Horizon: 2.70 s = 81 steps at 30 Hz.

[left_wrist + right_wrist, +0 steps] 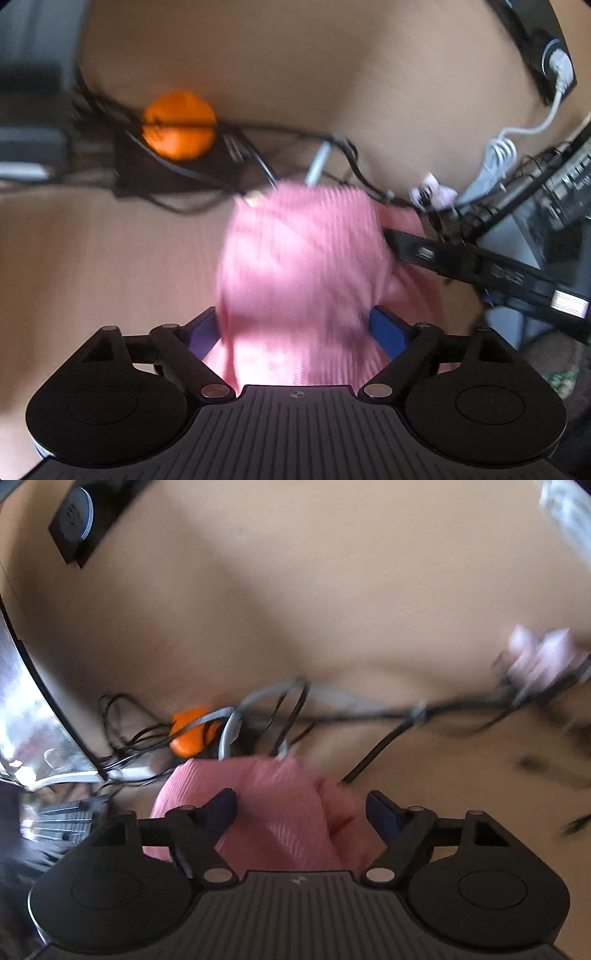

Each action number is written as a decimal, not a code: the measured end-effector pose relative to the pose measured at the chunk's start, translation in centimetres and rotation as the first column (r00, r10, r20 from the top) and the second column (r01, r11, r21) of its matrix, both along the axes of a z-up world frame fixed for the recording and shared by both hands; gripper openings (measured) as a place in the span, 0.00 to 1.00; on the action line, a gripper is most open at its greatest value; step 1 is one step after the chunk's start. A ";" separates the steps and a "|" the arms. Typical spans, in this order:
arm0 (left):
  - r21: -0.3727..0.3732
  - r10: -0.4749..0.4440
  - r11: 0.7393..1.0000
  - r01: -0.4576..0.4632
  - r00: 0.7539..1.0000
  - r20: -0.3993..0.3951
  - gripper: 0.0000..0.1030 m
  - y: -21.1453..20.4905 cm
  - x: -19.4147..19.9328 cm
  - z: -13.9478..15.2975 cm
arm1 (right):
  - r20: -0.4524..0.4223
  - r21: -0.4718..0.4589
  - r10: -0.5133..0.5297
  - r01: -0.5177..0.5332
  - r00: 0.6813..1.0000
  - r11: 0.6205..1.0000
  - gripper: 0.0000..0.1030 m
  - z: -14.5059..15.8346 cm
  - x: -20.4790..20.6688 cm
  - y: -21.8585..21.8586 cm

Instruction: Fold clothes

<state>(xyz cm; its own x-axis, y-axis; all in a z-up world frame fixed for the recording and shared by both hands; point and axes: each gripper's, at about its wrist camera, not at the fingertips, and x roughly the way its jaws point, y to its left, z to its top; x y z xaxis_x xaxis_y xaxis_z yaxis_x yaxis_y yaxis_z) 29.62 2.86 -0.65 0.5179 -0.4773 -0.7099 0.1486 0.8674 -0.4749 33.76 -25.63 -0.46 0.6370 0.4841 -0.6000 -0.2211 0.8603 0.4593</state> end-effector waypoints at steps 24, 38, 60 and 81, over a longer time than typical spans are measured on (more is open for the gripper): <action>0.071 0.040 0.996 -0.051 0.988 0.147 0.91 0.6 0.4 3.3 | 0.177 -0.139 -0.159 0.184 0.971 0.973 0.86 2.8 -4.7 -2.0; 0.304 0.050 0.948 -0.090 0.989 0.137 0.92 -1.4 0.5 1.5 | 0.189 -0.376 -0.043 0.113 0.981 0.920 0.85 1.8 -5.2 1.2; 0.401 -0.022 0.916 -0.032 0.991 0.129 0.71 -4.3 -10.4 -0.1 | 0.103 -0.455 -0.013 0.058 0.995 0.889 0.65 -1.5 -13.8 1.1; 0.441 0.129 0.865 -0.239 0.956 0.265 1.00 -6.8 -20.9 -3.3 | 0.137 -0.433 -0.206 0.246 0.969 0.867 1.00 -3.9 -22.1 0.6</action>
